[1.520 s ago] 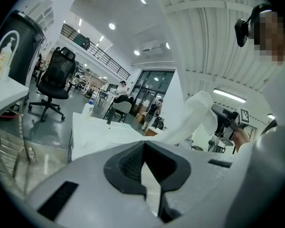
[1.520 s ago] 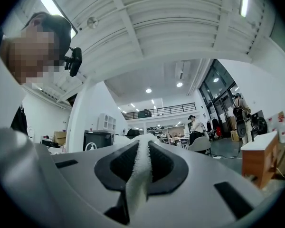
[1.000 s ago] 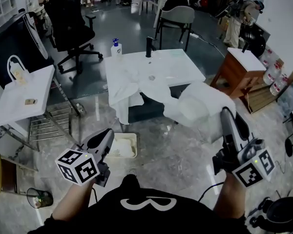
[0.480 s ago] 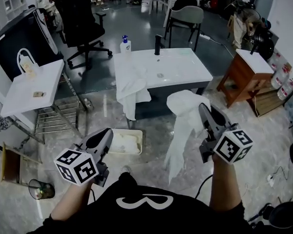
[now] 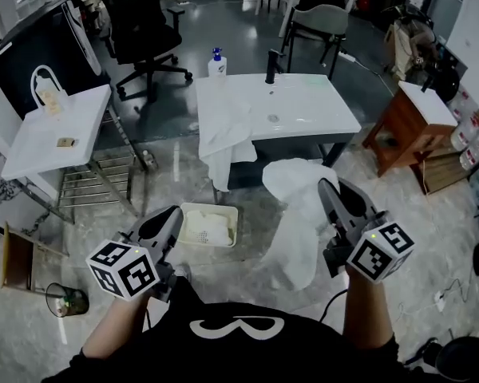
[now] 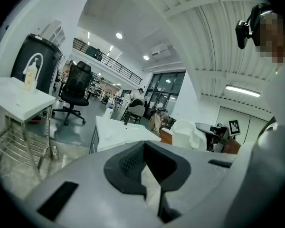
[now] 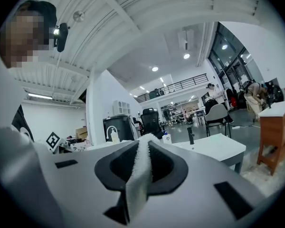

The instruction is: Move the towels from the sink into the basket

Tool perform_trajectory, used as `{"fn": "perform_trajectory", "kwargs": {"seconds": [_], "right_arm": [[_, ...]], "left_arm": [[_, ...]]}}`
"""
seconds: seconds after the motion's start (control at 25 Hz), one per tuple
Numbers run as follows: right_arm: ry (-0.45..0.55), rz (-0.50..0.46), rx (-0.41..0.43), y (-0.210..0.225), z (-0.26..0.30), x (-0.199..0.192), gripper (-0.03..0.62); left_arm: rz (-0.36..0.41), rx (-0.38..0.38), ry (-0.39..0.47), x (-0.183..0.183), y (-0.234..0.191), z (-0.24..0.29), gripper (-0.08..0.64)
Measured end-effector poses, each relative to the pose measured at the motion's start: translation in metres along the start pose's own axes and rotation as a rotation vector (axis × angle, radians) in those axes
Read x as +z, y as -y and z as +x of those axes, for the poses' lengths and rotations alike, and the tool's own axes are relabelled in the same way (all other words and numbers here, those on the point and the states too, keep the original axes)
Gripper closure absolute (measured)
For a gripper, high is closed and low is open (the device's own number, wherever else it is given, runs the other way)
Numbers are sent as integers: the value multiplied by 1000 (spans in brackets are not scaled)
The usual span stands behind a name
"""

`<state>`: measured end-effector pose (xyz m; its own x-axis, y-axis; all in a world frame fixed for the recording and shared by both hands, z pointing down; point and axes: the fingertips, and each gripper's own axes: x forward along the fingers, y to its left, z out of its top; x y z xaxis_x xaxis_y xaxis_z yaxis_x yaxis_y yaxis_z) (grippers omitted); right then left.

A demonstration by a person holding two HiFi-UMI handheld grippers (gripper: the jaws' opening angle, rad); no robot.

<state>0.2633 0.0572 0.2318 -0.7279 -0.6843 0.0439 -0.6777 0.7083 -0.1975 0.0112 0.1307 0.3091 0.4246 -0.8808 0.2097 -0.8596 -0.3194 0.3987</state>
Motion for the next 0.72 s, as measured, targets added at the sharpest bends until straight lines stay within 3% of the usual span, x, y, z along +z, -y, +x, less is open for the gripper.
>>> {"fn": "perform_trajectory", "kwargs": {"seconds": [0.28, 0.72], "right_arm": [[-71, 8, 30, -28, 33, -28, 541], [-124, 57, 43, -51, 144, -52, 542]], "left_arm": [[-24, -10, -60, -3, -37, 14, 554], [-33, -41, -112, 24, -119, 42, 554]]}}
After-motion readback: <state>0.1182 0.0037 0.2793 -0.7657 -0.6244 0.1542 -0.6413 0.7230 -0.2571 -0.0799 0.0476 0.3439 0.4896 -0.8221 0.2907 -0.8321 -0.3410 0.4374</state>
